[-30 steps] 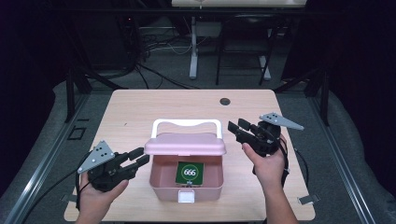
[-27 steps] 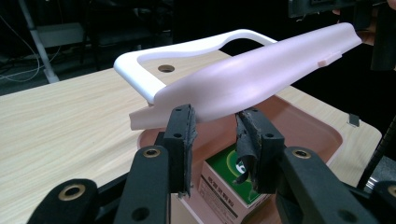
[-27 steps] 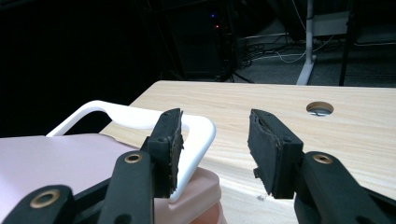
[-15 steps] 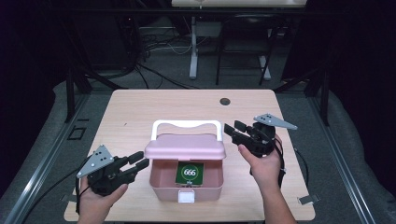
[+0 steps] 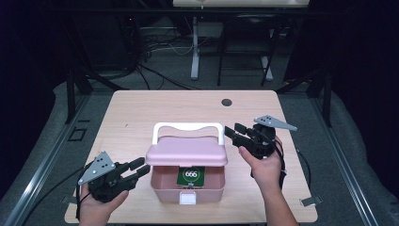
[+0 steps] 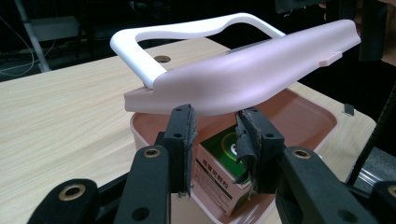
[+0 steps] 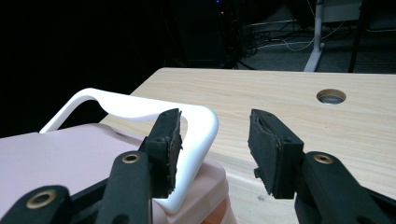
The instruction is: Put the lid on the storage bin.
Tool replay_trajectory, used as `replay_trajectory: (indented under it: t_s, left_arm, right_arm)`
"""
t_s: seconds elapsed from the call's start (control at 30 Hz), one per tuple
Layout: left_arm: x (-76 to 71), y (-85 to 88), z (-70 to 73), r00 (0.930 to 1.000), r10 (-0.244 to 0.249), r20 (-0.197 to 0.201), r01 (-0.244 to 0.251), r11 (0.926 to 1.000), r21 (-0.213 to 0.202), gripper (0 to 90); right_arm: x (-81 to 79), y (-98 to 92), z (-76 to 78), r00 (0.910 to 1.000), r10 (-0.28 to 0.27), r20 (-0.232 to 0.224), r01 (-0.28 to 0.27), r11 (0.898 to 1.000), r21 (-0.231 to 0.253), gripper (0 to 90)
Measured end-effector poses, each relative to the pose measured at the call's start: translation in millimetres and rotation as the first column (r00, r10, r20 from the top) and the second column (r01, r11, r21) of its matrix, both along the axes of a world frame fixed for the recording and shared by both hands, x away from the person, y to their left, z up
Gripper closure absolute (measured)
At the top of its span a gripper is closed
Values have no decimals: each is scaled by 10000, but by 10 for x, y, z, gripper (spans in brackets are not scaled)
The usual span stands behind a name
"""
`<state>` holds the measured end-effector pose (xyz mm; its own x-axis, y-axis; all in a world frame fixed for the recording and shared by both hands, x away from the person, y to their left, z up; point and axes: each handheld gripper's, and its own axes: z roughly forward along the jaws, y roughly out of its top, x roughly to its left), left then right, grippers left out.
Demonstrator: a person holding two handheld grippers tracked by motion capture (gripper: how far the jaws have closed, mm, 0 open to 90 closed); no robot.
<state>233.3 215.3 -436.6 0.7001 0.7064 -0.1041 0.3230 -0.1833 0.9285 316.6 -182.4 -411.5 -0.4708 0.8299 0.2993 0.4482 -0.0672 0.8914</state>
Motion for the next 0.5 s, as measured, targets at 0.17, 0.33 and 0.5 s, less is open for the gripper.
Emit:
replay_trajectory:
  t_s: [0.17, 0.33, 0.5]
  left_arm:
    - [-24, 4, -44, 10000, -78, -12, 78, 10000, -41, 664]
    - [-46, 9, -86, 9999, -115, -45, 115, 9999, -25, 664]
    - [-61, 12, -123, 9999, -153, -79, 152, 9999, -48, 665]
  right_arm:
    - [15, 24, -30, 9998, 171, -115, -171, 9999, 24, 533]
    - [11, 48, -34, 9997, 233, -115, -233, 9997, -29, 529]
    - [11, 50, -37, 9996, 233, -136, -233, 9997, -11, 528]
